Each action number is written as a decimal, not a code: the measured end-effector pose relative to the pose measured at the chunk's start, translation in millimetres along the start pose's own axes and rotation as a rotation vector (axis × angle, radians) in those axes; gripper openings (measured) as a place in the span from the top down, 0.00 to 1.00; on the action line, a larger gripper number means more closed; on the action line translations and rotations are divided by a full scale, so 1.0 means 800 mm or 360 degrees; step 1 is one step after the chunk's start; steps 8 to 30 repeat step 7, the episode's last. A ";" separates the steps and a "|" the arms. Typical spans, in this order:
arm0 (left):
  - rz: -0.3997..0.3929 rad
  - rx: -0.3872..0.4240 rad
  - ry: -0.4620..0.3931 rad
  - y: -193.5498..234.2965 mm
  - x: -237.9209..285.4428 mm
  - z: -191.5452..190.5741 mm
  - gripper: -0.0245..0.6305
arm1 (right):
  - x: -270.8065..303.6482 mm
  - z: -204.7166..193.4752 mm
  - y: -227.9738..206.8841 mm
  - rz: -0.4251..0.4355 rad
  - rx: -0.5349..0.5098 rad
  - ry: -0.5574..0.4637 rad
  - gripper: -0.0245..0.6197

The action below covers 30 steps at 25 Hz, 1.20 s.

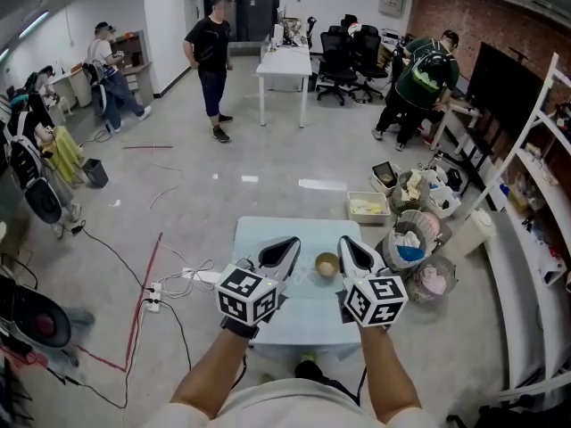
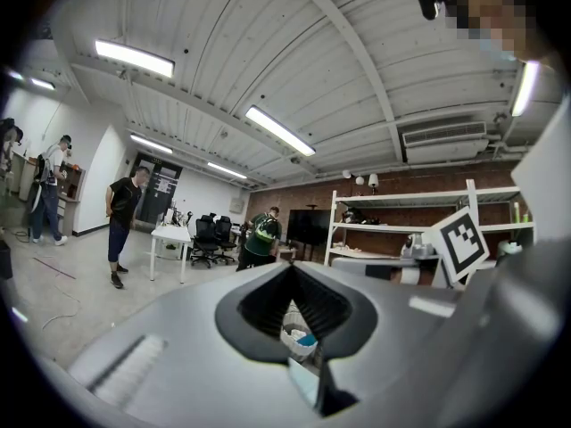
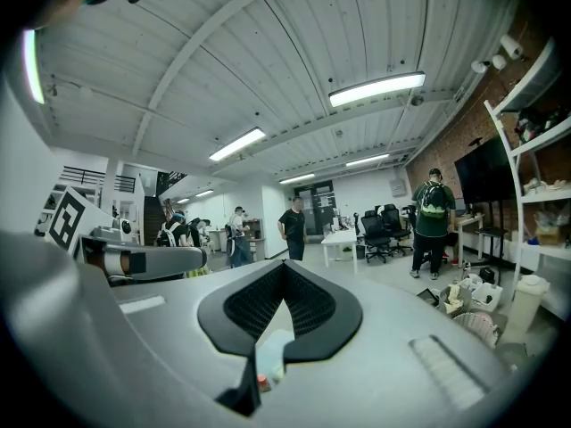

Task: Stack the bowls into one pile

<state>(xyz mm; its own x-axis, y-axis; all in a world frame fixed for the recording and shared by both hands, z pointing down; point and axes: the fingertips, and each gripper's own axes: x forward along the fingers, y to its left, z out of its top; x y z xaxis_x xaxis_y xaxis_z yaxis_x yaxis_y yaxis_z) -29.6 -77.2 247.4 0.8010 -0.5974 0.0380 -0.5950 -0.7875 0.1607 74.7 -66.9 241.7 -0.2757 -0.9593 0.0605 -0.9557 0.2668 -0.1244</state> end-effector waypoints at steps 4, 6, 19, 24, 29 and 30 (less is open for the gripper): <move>0.0006 0.0001 -0.0003 -0.001 0.000 0.001 0.95 | 0.000 0.001 0.000 0.0009 -0.0005 0.0004 0.95; 0.0006 0.0002 -0.0008 0.000 0.002 0.004 0.95 | 0.002 0.003 0.001 0.0011 -0.0009 0.0005 0.95; 0.0005 0.0003 -0.0010 0.001 0.003 0.005 0.95 | 0.003 0.004 0.001 0.0012 -0.0011 0.0005 0.95; 0.0005 0.0003 -0.0010 0.001 0.003 0.005 0.95 | 0.003 0.004 0.001 0.0012 -0.0011 0.0005 0.95; 0.0005 0.0003 -0.0010 0.001 0.003 0.005 0.95 | 0.003 0.004 0.001 0.0012 -0.0011 0.0005 0.95; 0.0005 0.0003 -0.0010 0.001 0.003 0.005 0.95 | 0.003 0.004 0.001 0.0012 -0.0011 0.0005 0.95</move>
